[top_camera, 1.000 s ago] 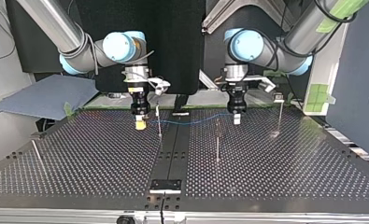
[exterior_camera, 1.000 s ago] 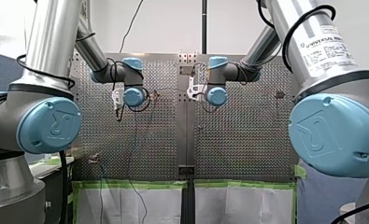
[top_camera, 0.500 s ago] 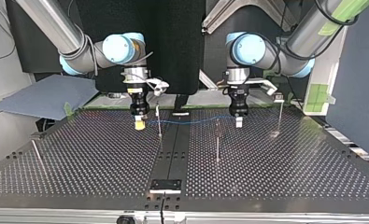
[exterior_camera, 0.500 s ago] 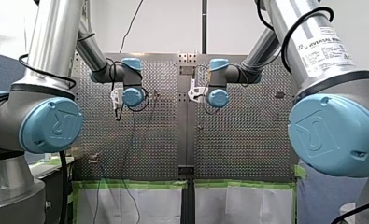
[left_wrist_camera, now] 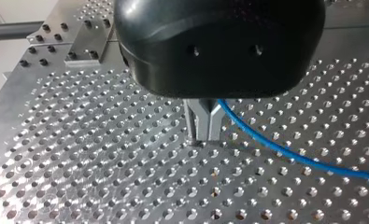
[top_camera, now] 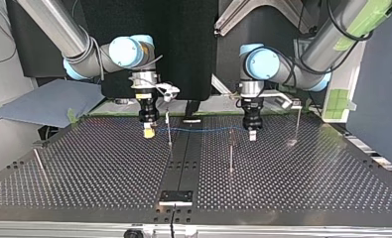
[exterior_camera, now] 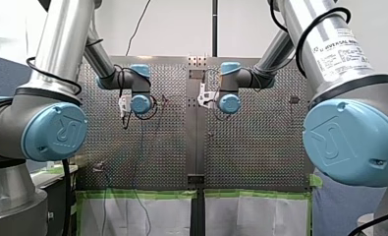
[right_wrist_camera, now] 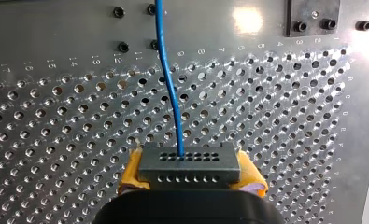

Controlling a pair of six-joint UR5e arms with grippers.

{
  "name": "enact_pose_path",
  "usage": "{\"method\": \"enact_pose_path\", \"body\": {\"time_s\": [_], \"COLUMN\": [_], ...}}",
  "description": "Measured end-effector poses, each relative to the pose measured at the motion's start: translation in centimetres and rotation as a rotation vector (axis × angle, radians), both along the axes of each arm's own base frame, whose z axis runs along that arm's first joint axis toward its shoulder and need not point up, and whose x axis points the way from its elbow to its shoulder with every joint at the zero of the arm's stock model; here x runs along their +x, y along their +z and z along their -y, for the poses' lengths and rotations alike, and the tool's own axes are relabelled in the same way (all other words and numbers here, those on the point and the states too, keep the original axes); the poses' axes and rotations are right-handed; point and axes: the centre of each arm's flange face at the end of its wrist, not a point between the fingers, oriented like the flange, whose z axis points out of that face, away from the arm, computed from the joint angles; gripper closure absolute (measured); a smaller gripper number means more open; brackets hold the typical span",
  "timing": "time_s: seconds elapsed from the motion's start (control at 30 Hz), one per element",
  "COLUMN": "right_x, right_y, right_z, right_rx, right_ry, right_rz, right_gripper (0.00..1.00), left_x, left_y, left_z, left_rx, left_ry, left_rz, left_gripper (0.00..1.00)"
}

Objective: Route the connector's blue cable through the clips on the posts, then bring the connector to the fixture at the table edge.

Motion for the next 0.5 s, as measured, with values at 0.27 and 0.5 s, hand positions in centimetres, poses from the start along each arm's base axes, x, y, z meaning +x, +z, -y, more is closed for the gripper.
{"method": "enact_pose_path", "body": {"time_s": [0.27, 0.5], "right_x": [-0.1, -0.6], "right_y": [0.0, -0.1], "right_z": [0.2, 1.1], "right_rx": [-0.005, -0.01], "right_ry": [-0.002, -0.015], "right_rz": [0.005, 0.009], "right_gripper": [1.0, 1.0], "left_x": [1.4, 2.0], "left_y": [1.5, 1.3], "left_z": [-0.1, -0.2], "left_rx": [-0.005, 0.001], "left_ry": [-0.001, -0.005], "left_rz": [0.014, 0.004], "left_gripper": [0.98, 0.98]}}
